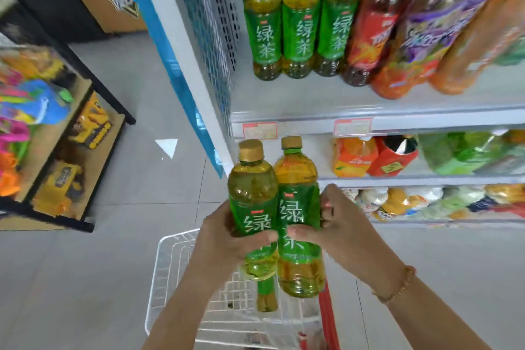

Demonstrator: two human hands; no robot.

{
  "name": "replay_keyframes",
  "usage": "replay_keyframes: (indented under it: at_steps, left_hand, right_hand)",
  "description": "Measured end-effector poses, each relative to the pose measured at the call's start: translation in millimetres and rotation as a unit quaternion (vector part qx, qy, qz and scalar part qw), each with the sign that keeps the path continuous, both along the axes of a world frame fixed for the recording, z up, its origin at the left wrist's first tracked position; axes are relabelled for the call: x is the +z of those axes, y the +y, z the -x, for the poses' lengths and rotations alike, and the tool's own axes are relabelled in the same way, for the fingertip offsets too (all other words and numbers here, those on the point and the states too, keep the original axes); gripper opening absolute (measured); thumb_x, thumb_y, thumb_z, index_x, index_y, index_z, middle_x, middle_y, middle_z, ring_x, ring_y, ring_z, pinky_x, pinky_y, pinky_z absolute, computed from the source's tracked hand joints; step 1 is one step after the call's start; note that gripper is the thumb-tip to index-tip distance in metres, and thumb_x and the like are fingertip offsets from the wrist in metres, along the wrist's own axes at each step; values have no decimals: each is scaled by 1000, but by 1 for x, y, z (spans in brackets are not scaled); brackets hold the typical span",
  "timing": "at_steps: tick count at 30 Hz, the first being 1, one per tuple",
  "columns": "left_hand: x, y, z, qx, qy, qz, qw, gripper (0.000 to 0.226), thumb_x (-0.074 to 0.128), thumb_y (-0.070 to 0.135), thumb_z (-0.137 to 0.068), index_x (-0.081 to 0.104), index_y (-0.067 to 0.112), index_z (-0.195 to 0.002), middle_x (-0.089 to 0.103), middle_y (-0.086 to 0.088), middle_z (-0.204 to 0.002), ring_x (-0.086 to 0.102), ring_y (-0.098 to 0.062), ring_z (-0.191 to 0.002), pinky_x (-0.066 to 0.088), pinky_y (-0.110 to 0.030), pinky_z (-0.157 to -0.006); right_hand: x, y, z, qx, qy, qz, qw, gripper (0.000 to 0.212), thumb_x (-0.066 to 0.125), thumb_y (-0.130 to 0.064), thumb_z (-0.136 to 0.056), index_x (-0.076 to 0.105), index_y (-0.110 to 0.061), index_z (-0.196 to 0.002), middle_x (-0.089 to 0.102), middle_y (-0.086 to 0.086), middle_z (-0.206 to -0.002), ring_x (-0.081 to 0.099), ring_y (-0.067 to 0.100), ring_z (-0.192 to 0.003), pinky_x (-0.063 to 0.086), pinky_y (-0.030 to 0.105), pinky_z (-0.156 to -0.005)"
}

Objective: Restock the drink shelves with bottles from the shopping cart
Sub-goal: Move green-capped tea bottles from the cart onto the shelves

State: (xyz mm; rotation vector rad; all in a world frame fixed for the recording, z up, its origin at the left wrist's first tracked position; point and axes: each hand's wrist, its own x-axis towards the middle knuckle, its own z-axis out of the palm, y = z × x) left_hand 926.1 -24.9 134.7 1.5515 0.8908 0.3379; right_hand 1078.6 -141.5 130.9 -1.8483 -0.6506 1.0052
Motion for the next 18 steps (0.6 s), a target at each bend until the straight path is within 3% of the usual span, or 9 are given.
replay_keyframes:
  at_steps: [2, 4, 7, 9, 12, 16, 18]
  left_hand:
    - [13, 1, -21, 11, -2, -60, 998, 52, 89, 12, -52, 65, 24, -96, 73, 4, -88, 68, -6, -79, 52, -14, -64]
    - [27, 9, -40, 11, -25, -120, 992, 55, 88, 27, -45, 63, 34, -93, 68, 4, -97, 66, -5, -85, 51, -12, -72]
    - [48, 29, -76, -18, -56, -214, 975, 51, 87, 31, -46, 61, 48, -86, 59, 13, -100, 60, -1, -91, 48, -12, -80]
    - [56, 46, -99, -24, -75, -268, 960, 56, 89, 21, -51, 62, 40, -97, 53, 19, -103, 57, -1, -96, 46, -16, -89]
    - [61, 71, -133, -13, -79, -340, 937, 65, 88, 18, -55, 64, 18, -116, 51, 21, -106, 52, -2, -102, 45, -22, -96]
    - [52, 94, -167, -1, -91, -370, 925, 66, 87, 14, -58, 62, 14, -120, 58, 10, -110, 57, -12, -105, 49, -30, -95]
    - [42, 99, -179, 15, -93, -352, 931, 68, 88, 12, -58, 60, 15, -120, 61, 8, -106, 60, -14, -100, 51, -25, -89]
  right_hand:
    - [18, -6, -15, -20, -5, -32, 999, 54, 86, -27, -59, 43, -15, -89, 70, 5, -85, 70, 19, -77, 58, 45, -71]
    - [33, -6, -32, -50, -3, -80, 996, 51, 84, -13, -63, 43, -7, -92, 71, 7, -87, 70, 20, -80, 59, 40, -70]
    - [53, 7, -64, -93, -89, -131, 983, 50, 84, -17, -62, 44, -9, -91, 71, 5, -88, 69, 19, -83, 58, 35, -68]
    - [64, 24, -87, -111, -184, -147, 966, 52, 84, -21, -62, 42, -10, -90, 68, 2, -86, 66, 18, -81, 54, 32, -70]
    - [69, 50, -120, -121, -300, -159, 933, 53, 84, -19, -63, 38, -14, -89, 54, -11, -74, 54, 4, -67, 41, 12, -55]
    - [59, 73, -147, -135, -339, -191, 911, 55, 83, -13, -65, 35, -15, -91, 48, -19, -72, 49, 6, -64, 37, 6, -51]
    - [56, 83, -156, -139, -338, -217, 905, 56, 83, -12, -66, 35, -16, -94, 48, -21, -76, 52, -5, -67, 36, 1, -55]
